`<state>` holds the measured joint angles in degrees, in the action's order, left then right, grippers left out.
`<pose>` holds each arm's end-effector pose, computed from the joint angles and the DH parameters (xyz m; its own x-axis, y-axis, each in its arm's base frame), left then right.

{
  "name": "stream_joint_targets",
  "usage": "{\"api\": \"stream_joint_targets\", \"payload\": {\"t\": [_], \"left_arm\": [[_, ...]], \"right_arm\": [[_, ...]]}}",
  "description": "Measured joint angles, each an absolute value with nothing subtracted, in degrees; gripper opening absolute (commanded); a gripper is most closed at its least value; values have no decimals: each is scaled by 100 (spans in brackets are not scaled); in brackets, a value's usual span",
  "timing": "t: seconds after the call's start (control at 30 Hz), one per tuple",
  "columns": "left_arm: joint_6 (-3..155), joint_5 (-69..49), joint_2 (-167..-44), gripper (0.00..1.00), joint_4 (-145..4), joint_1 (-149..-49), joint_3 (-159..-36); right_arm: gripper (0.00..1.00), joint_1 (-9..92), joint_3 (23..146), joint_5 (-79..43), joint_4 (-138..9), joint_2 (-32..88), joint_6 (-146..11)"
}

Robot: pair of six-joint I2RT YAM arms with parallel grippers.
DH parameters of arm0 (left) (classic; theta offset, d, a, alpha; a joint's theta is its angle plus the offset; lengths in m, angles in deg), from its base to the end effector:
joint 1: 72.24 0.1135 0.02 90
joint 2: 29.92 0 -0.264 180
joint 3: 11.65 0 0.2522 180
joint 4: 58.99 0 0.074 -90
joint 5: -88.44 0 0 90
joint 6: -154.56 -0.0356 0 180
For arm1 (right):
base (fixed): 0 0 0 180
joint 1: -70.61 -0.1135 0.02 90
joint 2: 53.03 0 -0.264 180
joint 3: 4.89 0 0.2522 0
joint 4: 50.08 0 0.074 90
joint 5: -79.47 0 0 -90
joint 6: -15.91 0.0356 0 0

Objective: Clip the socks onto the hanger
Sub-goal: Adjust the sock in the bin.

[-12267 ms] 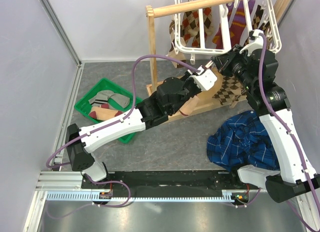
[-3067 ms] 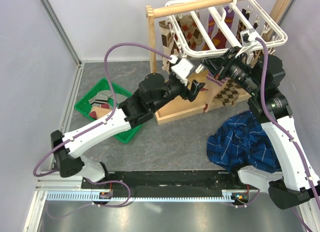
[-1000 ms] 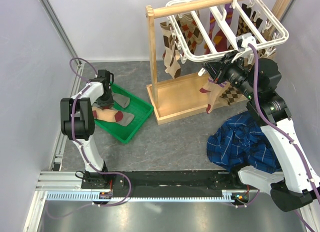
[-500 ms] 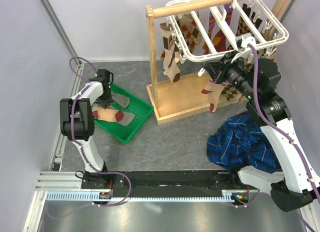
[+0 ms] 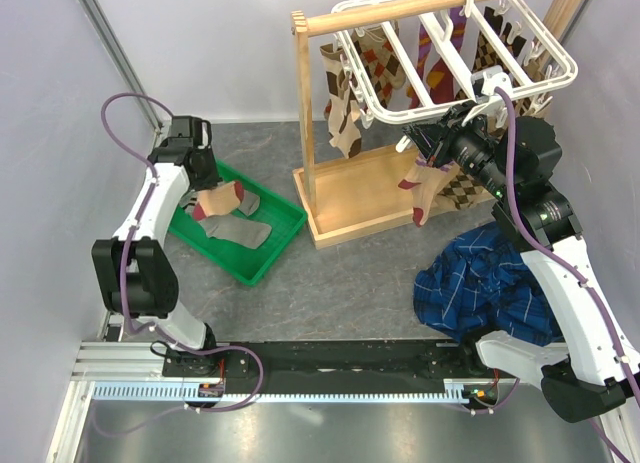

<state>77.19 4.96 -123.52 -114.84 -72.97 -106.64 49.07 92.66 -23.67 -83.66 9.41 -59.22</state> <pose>0.3523 -0.0004 0.2941 -0.7823 -0.2073 -0.5874 -0.2300 0.9725 -0.0369 0.1950 0.0857 0.4955 -0.1220 0.2205 -0.9677 -0.5562 0.7923 0.2507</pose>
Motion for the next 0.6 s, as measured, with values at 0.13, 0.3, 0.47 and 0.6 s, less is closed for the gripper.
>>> {"api": "stream_joint_targets", "payload": {"t": [0.13,0.3,0.47,0.6], "left_arm": [[8066,232,-11873,2,-11145,-7474,-10164],[8593,-195,-11480,10,-10675,-7828,-8861],[8910,-498,-11463,29,-10474,-8451,-8205],[9111,-636,-11344,56,-10221,-8549,-8041]], "right_arm": [[9,4907,9266,-2365,-8366,941,-5939],[9,4907,9266,-2363,-8366,941,-5959],[9,4907,9266,-2363,-8366,941,-5998],[9,4907,9261,-2363,-8366,941,-6005]]}}
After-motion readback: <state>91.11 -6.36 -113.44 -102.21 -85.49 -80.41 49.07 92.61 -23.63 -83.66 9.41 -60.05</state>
